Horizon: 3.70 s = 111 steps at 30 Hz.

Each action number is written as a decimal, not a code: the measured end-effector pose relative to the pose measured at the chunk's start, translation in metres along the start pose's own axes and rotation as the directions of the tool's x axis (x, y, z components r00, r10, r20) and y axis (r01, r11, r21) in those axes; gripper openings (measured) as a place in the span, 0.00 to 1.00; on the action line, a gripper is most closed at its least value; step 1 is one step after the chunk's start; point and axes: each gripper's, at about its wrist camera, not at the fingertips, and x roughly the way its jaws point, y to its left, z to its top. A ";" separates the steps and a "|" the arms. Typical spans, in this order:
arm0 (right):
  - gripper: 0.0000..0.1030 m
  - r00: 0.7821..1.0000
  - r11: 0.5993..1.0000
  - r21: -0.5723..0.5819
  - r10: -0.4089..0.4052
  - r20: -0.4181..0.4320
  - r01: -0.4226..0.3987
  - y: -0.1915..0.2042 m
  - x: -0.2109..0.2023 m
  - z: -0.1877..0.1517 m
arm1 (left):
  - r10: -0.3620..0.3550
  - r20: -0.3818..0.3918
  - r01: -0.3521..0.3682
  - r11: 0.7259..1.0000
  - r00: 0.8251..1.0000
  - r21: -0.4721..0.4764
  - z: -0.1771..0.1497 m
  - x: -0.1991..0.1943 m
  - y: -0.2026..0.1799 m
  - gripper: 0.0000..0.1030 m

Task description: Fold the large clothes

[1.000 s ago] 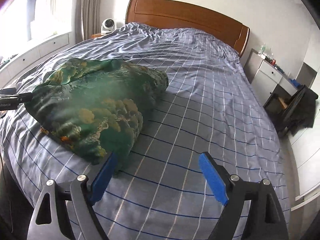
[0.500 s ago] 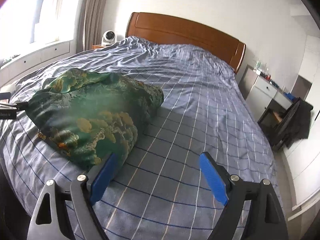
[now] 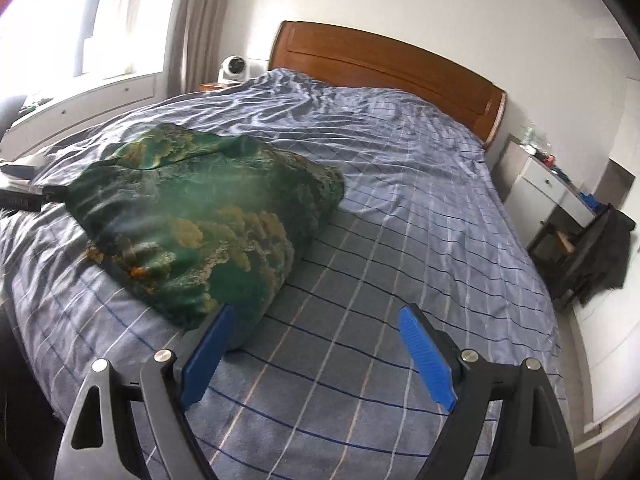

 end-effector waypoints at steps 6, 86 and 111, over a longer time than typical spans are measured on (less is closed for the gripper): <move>0.84 0.989 0.984 0.100 0.148 -0.011 -0.147 -0.014 0.004 0.000 | -0.338 -0.071 0.316 0.924 0.939 -0.217 0.052 0.027 0.046 0.99; 0.94 0.994 0.945 0.327 -0.003 0.106 -0.031 -0.080 0.067 0.032 | 0.061 0.313 -0.145 0.956 0.948 0.253 0.008 -0.003 -0.165 1.00; 1.00 0.999 0.969 0.244 -0.033 0.017 0.028 -0.017 -0.023 -0.007 | 0.023 0.220 -0.058 0.986 0.975 0.156 -0.045 -0.053 -0.178 1.00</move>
